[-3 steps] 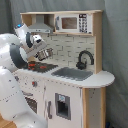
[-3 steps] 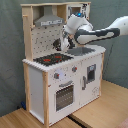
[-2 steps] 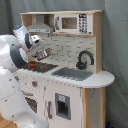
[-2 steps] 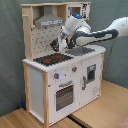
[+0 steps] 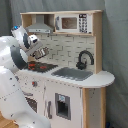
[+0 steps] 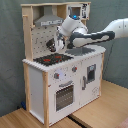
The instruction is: Play with the kitchen
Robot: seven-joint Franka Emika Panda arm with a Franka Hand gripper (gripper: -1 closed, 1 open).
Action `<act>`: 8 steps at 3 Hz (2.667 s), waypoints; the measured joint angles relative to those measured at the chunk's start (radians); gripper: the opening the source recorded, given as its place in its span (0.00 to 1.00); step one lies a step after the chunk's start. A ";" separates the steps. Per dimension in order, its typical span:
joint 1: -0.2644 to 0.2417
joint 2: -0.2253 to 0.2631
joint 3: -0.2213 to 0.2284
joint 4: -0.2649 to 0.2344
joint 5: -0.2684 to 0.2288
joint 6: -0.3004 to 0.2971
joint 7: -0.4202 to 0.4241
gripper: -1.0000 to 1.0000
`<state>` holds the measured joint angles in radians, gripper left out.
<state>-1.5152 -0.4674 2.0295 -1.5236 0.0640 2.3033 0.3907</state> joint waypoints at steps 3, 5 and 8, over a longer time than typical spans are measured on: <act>-0.098 -0.047 0.194 0.039 0.075 0.071 -0.107 0.00; -0.199 -0.069 0.314 0.090 0.140 0.108 -0.132 0.00; -0.197 -0.004 0.315 0.121 0.050 -0.014 -0.150 1.00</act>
